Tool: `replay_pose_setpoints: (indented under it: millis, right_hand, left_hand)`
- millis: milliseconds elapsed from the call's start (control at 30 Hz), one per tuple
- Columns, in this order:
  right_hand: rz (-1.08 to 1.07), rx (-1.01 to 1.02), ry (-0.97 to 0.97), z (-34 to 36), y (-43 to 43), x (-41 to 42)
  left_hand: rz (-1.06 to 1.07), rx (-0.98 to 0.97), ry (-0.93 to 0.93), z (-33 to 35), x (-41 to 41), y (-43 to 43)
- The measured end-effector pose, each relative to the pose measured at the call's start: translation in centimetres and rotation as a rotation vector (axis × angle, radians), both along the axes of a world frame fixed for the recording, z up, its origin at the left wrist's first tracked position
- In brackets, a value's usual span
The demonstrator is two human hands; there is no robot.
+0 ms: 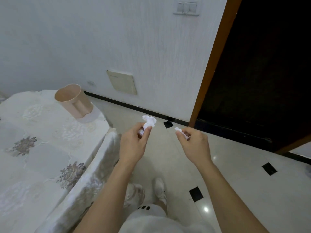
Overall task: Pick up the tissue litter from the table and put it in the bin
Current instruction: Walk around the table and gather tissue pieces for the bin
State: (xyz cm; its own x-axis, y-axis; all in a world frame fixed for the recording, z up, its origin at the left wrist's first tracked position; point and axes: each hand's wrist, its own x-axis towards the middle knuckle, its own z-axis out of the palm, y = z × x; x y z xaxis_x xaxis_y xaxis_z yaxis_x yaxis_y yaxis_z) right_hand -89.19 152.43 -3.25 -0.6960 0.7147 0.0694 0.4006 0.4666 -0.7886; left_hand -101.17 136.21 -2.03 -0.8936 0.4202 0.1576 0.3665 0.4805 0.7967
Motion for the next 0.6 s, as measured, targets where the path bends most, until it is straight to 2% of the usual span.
replay_pose_setpoints:
  millis: [267,600]
  right_hand:
    - [0.067,0.032,-0.032,-0.9,6.5,-9.7]
    - [0.211,0.11,-0.035,0.9,13.2,-29.9]
  left_hand:
    - [0.067,0.007,-0.031,-2.2,-9.0,5.9]
    - [0.206,0.023,-0.03,-0.6,-27.5,11.1]
